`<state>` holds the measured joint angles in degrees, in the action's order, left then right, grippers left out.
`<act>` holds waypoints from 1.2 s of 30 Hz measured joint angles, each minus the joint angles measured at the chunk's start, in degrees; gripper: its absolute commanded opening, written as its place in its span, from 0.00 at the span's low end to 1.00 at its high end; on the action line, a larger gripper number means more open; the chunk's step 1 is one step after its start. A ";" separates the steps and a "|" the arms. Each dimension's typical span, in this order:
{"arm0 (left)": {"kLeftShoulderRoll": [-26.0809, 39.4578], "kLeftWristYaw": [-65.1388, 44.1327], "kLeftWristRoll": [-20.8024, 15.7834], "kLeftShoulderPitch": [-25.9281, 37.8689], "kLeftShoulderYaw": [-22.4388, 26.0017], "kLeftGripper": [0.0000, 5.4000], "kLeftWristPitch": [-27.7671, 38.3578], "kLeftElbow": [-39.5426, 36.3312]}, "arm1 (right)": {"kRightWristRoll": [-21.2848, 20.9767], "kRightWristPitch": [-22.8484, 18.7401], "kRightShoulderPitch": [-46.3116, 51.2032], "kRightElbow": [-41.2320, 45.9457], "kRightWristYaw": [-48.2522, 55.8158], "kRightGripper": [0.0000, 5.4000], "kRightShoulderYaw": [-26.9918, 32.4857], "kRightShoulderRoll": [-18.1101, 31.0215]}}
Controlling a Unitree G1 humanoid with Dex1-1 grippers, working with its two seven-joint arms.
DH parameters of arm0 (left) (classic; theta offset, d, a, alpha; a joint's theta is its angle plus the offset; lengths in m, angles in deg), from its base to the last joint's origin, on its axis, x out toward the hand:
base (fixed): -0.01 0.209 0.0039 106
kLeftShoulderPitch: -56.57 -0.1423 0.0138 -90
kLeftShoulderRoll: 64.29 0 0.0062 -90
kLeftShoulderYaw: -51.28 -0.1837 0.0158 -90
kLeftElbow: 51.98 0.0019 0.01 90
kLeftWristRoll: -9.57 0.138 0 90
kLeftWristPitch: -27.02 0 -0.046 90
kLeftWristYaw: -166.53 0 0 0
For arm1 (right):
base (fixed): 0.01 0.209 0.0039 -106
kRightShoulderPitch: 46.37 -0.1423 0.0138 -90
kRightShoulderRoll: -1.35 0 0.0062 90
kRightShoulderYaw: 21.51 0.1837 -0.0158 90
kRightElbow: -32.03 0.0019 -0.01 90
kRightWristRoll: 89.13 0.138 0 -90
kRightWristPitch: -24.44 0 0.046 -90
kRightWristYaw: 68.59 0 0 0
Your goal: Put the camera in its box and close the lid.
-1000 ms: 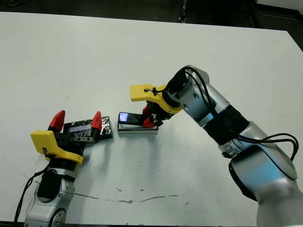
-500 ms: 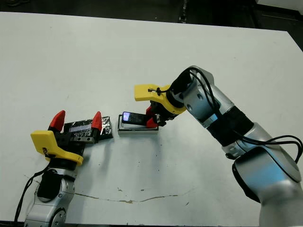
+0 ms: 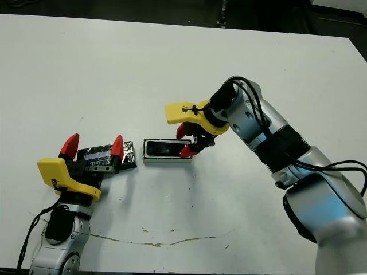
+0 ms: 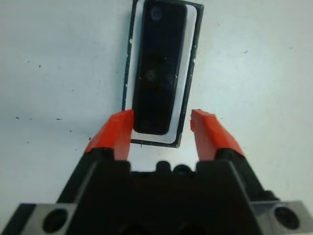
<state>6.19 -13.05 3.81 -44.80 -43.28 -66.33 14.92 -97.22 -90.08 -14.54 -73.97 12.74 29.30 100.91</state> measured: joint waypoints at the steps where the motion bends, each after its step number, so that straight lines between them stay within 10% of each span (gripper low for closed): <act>1: 0.00 0.00 0.03 0.00 -0.01 1.00 0.00 -0.01 | -0.05 -0.12 0.00 0.02 0.00 0.67 0.12 0.00; 20: 0.02 -0.01 0.38 -0.05 -0.01 1.00 0.11 0.01 | 0.66 2.43 2.78 2.66 2.41 1.00 5.13 2.03; 36: 0.00 -0.20 -0.59 -0.22 -0.03 1.00 0.18 0.07 | 14.94 -15.25 5.66 16.33 -6.27 1.00 26.68 6.12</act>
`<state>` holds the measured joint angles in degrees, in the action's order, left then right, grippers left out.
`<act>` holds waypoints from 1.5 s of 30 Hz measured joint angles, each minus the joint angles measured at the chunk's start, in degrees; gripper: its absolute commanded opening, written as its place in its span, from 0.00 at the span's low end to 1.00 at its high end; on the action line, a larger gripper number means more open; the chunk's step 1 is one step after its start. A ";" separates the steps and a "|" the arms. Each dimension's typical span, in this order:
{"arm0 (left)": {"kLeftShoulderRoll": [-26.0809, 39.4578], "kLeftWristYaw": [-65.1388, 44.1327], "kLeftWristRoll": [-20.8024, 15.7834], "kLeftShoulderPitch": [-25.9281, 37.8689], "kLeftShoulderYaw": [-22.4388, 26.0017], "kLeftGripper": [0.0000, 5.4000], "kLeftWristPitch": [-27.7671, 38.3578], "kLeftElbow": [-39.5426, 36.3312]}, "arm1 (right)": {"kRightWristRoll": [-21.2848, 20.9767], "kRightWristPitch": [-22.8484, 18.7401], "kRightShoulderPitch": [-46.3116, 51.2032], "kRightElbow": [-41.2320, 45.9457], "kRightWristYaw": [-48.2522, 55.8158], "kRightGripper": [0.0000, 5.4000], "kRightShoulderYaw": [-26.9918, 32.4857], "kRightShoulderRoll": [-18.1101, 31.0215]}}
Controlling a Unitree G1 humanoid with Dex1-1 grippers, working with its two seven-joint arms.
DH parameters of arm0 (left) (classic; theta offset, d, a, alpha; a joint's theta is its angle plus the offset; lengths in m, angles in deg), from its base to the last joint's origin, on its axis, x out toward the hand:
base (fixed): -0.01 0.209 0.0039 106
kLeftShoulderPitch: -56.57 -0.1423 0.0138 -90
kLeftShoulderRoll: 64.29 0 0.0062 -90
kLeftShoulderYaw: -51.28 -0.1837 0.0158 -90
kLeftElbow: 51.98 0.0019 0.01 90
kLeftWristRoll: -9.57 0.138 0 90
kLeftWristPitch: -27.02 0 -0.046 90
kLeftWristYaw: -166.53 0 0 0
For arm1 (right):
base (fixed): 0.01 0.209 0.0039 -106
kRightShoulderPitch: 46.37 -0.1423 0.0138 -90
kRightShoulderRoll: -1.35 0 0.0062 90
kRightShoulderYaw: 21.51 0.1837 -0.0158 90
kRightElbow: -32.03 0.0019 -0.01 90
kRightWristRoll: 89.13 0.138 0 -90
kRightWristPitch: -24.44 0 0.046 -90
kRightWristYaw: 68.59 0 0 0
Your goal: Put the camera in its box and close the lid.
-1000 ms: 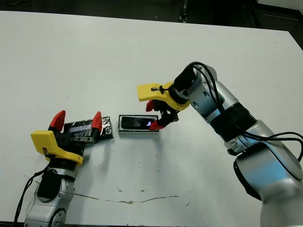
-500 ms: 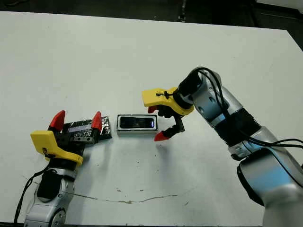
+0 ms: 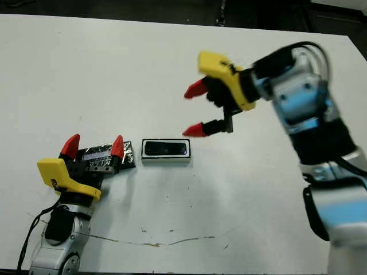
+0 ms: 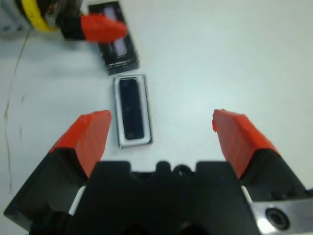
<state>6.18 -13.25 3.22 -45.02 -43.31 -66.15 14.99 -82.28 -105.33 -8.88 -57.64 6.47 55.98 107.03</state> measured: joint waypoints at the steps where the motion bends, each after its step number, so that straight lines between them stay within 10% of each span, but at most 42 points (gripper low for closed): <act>1: 0.00 -0.01 -0.02 -0.02 0.00 1.00 -0.04 -0.01 | 0.88 -0.30 2.20 2.67 -2.79 1.00 2.15 -0.13; 12: 0.01 0.02 0.99 0.01 -0.05 1.00 0.07 0.05 | 1.40 14.76 30.53 17.25 -27.56 0.74 7.16 -8.32; 25: 0.01 0.00 1.03 0.26 -0.02 1.00 -0.09 -0.03 | -2.33 31.65 37.87 12.89 -37.78 0.37 1.06 -14.41; 38: 0.01 -0.11 0.87 0.31 0.03 1.00 -0.45 -0.08 | -6.39 27.66 36.37 12.25 -40.57 0.00 -6.54 -18.12; 45: 0.00 -0.16 0.53 0.33 0.07 1.00 -0.06 -0.04 | -6.78 25.36 34.07 10.36 -40.73 0.00 -8.70 -20.95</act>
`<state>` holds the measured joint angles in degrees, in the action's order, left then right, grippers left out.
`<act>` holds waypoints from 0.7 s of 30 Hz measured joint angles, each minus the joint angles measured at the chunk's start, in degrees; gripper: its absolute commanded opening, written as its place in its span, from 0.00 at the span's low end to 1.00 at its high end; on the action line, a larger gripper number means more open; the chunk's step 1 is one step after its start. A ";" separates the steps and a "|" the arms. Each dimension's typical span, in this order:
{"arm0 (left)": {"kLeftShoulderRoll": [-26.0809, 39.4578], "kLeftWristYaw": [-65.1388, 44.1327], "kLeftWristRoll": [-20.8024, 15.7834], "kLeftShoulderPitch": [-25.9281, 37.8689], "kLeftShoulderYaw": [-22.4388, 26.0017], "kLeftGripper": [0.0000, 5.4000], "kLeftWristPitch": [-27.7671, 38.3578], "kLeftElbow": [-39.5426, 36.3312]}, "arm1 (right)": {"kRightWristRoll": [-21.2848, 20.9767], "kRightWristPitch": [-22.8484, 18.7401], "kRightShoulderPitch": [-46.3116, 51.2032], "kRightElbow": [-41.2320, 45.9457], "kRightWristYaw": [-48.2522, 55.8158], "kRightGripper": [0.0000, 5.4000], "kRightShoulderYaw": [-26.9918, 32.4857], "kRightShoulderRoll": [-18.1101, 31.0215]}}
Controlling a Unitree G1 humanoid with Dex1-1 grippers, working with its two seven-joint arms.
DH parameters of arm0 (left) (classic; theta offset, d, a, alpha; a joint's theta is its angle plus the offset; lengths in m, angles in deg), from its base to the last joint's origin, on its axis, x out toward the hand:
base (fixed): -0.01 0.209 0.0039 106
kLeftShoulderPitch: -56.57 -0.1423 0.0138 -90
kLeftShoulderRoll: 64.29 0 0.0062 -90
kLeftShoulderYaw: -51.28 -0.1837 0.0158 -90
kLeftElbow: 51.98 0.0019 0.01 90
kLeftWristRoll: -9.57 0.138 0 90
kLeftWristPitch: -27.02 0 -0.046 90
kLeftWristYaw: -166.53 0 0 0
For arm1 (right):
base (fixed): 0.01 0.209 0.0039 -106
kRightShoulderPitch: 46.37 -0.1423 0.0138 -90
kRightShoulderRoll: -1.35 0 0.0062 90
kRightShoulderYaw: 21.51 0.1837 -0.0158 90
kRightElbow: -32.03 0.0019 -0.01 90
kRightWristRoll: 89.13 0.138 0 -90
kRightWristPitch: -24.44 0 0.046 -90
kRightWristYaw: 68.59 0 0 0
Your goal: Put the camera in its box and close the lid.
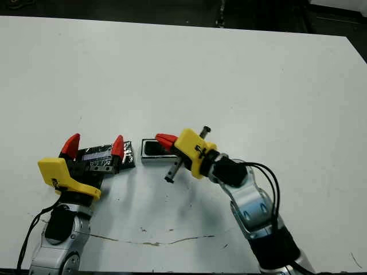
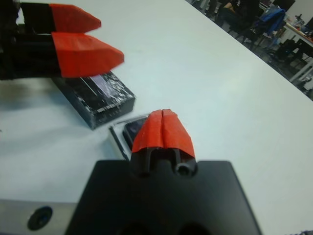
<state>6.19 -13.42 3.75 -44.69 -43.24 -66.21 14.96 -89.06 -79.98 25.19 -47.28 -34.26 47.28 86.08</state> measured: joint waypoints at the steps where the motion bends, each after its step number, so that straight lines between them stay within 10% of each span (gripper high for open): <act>1: 0.00 0.00 -0.02 0.02 -0.01 1.00 0.02 0.00 | 0.00 0.01 -0.28 -0.69 0.01 0.00 -0.26 -0.22; 21: -0.23 0.03 -0.64 -0.20 -0.01 1.00 0.20 0.00 | -4.54 1.32 -1.97 -6.59 -1.60 0.00 -4.65 -2.48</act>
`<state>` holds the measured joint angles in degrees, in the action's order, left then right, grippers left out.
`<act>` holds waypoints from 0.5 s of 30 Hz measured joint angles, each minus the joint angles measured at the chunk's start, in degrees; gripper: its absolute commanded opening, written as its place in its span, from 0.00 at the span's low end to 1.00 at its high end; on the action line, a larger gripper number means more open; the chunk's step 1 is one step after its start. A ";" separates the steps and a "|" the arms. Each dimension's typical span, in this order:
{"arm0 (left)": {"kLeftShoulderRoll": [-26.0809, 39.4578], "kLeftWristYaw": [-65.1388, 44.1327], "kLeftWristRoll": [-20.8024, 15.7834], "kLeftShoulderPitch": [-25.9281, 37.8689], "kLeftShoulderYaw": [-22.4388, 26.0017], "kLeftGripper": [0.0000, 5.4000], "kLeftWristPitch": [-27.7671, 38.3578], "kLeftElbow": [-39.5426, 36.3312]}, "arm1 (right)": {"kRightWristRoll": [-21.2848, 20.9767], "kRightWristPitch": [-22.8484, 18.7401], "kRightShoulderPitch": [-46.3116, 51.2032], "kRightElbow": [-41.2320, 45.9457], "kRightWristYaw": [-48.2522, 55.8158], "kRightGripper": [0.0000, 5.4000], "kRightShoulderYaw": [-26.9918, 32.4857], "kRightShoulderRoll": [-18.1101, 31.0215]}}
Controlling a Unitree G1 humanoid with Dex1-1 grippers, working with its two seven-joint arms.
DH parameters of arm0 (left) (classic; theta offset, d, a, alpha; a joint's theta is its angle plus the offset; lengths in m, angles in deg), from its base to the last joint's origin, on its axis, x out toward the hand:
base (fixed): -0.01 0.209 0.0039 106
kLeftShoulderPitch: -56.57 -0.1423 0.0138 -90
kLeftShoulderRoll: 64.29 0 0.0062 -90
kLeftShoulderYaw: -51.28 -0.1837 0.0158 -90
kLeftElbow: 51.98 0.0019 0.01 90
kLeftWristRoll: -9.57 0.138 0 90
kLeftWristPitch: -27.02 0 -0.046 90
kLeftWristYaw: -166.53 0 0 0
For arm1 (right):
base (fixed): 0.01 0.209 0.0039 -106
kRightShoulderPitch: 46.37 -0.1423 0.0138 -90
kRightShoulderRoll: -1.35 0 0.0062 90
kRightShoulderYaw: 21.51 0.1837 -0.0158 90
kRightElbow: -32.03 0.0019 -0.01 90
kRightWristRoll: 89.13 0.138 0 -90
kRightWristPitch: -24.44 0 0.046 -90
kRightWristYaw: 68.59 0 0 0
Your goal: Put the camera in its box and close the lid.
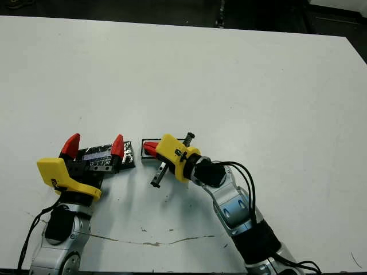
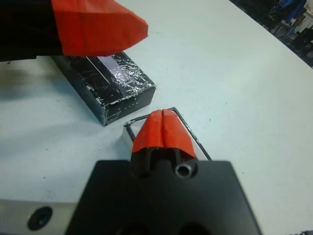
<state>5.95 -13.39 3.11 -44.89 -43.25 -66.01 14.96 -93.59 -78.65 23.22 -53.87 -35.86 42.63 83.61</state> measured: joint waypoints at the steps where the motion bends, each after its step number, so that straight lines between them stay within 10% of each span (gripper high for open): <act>1: 0.00 0.00 0.04 -0.04 0.00 1.00 0.11 0.00 | -0.20 0.67 0.00 -0.30 0.00 0.00 -0.12 0.12; 15: 0.00 0.05 0.31 -0.30 -0.07 1.00 1.23 0.15 | 0.83 -1.74 2.58 4.60 1.37 0.00 2.33 4.48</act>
<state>5.96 -13.34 3.43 -45.19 -43.32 -64.78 15.10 -92.76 -80.39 25.80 -49.27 -34.49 44.96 88.09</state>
